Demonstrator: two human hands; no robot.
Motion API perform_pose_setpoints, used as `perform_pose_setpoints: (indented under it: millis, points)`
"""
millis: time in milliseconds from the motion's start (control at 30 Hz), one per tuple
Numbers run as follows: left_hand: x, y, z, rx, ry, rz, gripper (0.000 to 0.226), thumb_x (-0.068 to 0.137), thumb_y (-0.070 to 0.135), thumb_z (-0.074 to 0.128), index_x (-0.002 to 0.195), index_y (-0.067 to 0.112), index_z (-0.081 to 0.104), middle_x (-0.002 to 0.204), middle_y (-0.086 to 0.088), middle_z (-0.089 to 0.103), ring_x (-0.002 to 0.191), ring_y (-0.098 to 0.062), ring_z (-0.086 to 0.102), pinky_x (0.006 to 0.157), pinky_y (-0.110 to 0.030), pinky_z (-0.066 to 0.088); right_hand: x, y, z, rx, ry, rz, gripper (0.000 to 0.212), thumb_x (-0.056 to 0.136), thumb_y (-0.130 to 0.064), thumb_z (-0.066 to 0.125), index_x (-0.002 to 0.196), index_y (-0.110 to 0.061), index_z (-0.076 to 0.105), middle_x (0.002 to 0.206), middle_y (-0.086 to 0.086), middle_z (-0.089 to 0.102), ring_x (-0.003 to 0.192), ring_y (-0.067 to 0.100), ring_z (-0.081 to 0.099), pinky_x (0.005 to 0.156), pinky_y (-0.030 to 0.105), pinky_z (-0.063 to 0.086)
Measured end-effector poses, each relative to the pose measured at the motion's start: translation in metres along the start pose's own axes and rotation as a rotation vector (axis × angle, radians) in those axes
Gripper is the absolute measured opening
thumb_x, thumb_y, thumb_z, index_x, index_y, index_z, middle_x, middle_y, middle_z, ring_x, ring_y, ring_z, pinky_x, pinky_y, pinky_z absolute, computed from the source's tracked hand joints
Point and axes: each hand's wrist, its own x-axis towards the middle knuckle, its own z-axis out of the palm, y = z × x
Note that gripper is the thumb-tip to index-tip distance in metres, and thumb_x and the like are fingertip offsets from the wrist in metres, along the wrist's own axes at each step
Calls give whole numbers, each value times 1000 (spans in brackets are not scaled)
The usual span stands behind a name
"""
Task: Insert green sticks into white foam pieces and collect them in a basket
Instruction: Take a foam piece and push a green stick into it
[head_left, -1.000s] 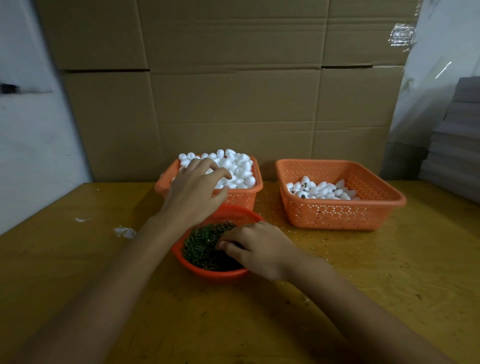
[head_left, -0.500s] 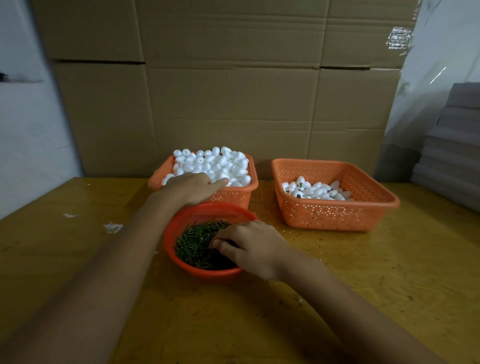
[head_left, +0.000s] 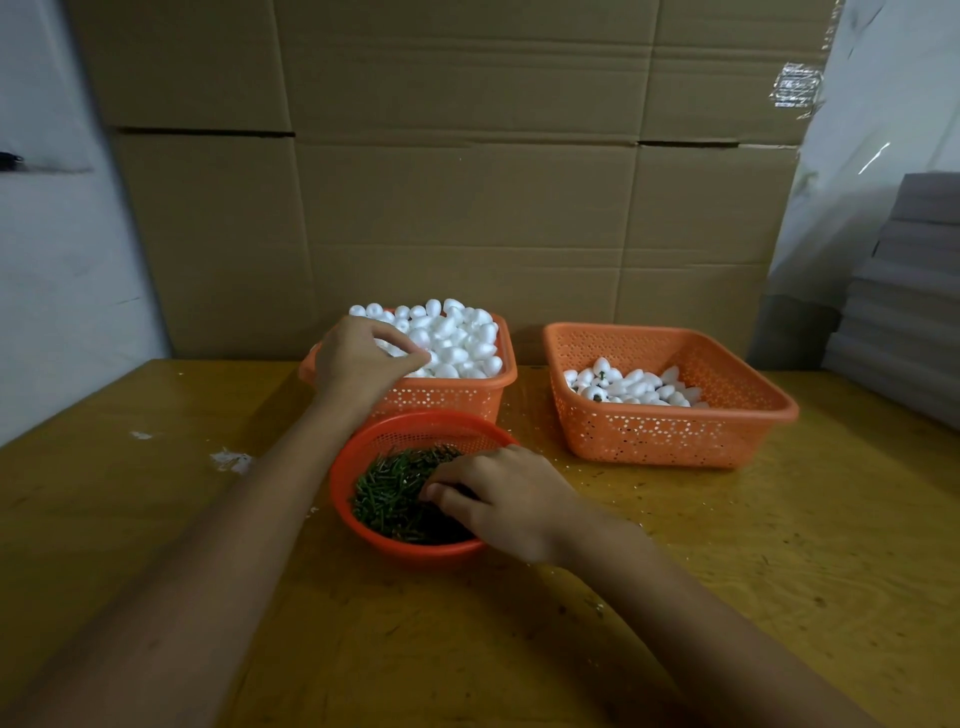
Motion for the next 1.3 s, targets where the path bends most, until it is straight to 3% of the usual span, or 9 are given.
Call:
perform_pose_setpoints:
  millis: [67,200,333,467,600,733,967,1167,1300]
  points:
    - [-3,-1,-2,-97,99,-30,21,71,38,94,70,25,78,80,-1,76,90,-25,74,84,-41,59,0,-1,0,-8,4,-1,36,110,-47,41,122,-31,71,110,-2,76,102,23,68,82,37,50]
    - [-6,1,-4,-184,154,-27,30,71,37,88,62,17,67,70,5,71,82,-23,73,84,-47,60,-1,1,-2,2,5,-5,36,110,-47,41,121,-30,72,110,-1,75,102,23,67,81,37,50]
    - [-12,4,-6,-274,120,9,32,71,33,83,81,19,56,78,5,70,81,-25,73,86,-52,59,0,1,0,-1,8,-13,36,110,-47,42,122,-30,71,111,-1,75,104,24,68,83,37,50]
    - [-31,1,-11,-400,76,103,32,82,10,85,106,15,64,92,2,75,79,-12,74,80,-41,63,3,2,-2,-1,-24,-26,35,109,-48,46,132,-34,68,123,-3,74,114,23,66,91,36,48]
    - [-53,-1,-18,-363,-108,233,26,82,-1,84,99,12,70,100,3,74,77,-9,78,73,-24,62,4,4,0,5,-25,-33,32,106,-46,52,132,-36,68,129,-6,72,119,21,65,93,36,47]
    - [-58,1,-24,-380,-272,224,31,79,-9,85,97,13,71,92,3,79,80,-15,80,76,-26,64,4,5,0,41,-27,-46,33,103,-46,60,132,-32,69,134,-7,67,123,18,61,97,37,47]
    - [-63,-4,-23,-438,-511,201,36,76,-14,84,101,10,79,117,-4,72,93,-22,80,86,-29,64,6,10,-3,278,20,-22,14,94,-30,77,108,-32,79,112,-16,73,104,3,63,93,37,52]
    - [-61,-7,-26,-487,-504,205,37,83,-1,84,114,18,78,115,3,78,99,-19,79,90,-29,62,5,14,-1,402,90,-31,12,90,-20,82,98,-29,81,97,-16,78,93,-6,67,85,17,51]
    - [-61,-11,-27,-516,-496,203,54,81,-1,86,125,25,68,113,1,77,99,-19,79,89,-26,61,6,15,1,451,150,-11,11,90,-19,83,96,-28,79,91,-16,76,90,-6,68,84,19,52]
